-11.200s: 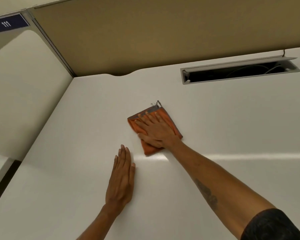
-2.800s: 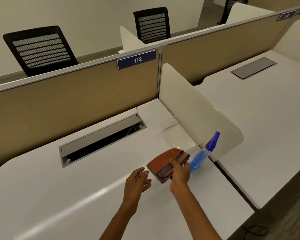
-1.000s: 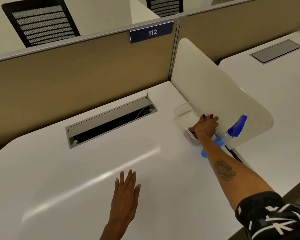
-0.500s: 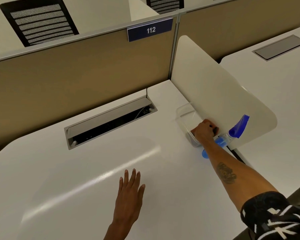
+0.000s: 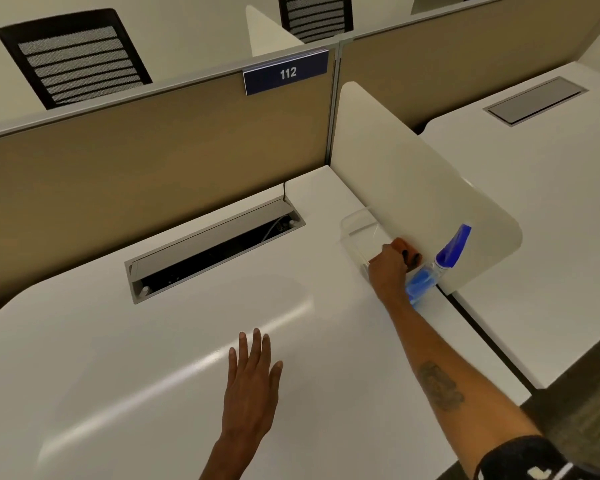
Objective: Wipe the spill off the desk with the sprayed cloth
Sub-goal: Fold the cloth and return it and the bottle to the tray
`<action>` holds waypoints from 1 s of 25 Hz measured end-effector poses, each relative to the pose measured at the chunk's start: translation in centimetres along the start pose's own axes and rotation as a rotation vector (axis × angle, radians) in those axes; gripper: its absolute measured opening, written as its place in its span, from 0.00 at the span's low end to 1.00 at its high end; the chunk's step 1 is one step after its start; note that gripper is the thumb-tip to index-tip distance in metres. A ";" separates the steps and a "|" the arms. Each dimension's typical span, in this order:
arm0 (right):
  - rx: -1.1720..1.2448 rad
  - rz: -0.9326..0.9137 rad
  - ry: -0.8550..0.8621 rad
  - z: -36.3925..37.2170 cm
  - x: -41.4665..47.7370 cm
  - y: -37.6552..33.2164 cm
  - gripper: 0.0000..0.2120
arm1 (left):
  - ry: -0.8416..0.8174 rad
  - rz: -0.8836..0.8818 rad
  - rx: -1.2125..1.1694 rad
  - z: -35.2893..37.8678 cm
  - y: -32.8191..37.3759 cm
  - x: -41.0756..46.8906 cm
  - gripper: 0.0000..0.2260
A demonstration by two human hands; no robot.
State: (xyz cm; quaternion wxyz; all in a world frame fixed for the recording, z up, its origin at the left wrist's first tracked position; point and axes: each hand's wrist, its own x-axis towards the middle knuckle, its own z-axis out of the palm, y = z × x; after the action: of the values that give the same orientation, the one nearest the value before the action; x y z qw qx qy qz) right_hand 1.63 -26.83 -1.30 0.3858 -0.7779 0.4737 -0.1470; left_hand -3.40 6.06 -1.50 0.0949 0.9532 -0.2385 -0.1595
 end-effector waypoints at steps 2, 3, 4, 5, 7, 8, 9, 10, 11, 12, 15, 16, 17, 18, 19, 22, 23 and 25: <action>0.067 -0.025 0.098 -0.3 -3.0 -0.2 0.12 | -0.007 0.011 0.012 -0.2 0.2 -0.6 0.42; 0.106 -0.045 0.146 -0.6 -4.9 -0.1 0.10 | -0.004 0.021 0.014 -0.4 0.3 -1.0 0.45; 0.155 -0.058 0.205 -0.9 -6.5 0.1 0.08 | -0.002 0.028 0.013 -0.4 0.4 -1.3 0.47; 0.204 -0.058 0.263 -1.4 -8.0 0.5 0.07 | 0.004 0.033 0.005 -0.5 0.4 -1.6 0.49; 0.272 0.008 0.341 -2.9 -9.9 2.0 0.04 | 0.015 0.036 -0.030 -0.6 0.3 -2.3 0.50; 0.317 0.064 0.371 -3.9 -10.3 2.4 0.04 | 0.015 0.035 -0.037 -0.8 0.3 -2.6 0.51; 0.346 0.105 0.400 -5.0 -10.3 2.7 0.06 | 0.013 0.031 -0.030 -0.9 0.2 -2.9 0.51; 0.354 0.109 0.420 -6.0 -10.1 2.9 0.10 | 0.010 0.025 -0.018 -1.0 0.1 -3.2 0.52; 0.349 0.089 0.412 -7.0 -9.6 3.0 0.15 | 0.011 0.019 -0.009 -1.1 0.0 -3.6 0.52; 0.344 0.056 0.363 -7.9 -9.0 3.1 0.22 | 0.017 0.012 -0.006 -1.1 -0.1 -3.9 0.52; 0.360 0.008 0.164 -10.1 -6.9 2.9 0.37 | 0.034 0.004 -0.017 -1.2 -0.4 -4.8 0.53; 0.360 0.004 0.117 -10.6 -6.1 2.8 0.38 | 0.037 0.002 -0.019 -1.3 -0.4 -5.0 0.52; 0.357 -0.003 0.076 -10.8 -5.4 2.7 0.37 | 0.038 -0.001 -0.022 -1.3 -0.4 -5.2 0.50; 0.348 -0.011 0.043 -10.9 -4.9 2.7 0.34 | 0.040 -0.007 -0.024 -1.3 -0.3 -5.3 0.46; 0.336 -0.014 0.024 -10.9 -4.5 2.8 0.31 | 0.038 -0.018 -0.025 -1.4 -0.2 -5.4 0.39; 0.311 -0.006 0.032 -10.6 -3.7 3.0 0.24 | 0.043 -0.035 -0.061 -1.7 0.4 -5.5 0.39; 0.299 -0.010 0.042 -10.6 -3.6 3.0 0.23 | 0.052 -0.031 -0.068 -1.6 0.4 -5.5 0.46; 0.258 -0.025 0.068 -10.4 -3.6 2.9 0.21 | 0.067 -0.041 -0.069 -1.4 0.4 -5.2 0.54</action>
State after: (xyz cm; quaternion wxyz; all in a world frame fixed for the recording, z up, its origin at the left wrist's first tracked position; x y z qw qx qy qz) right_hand -8.22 -29.28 3.94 0.4643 -0.7224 0.4540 -0.2378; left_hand -7.36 8.40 1.24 0.1324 0.9589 -0.2100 -0.1375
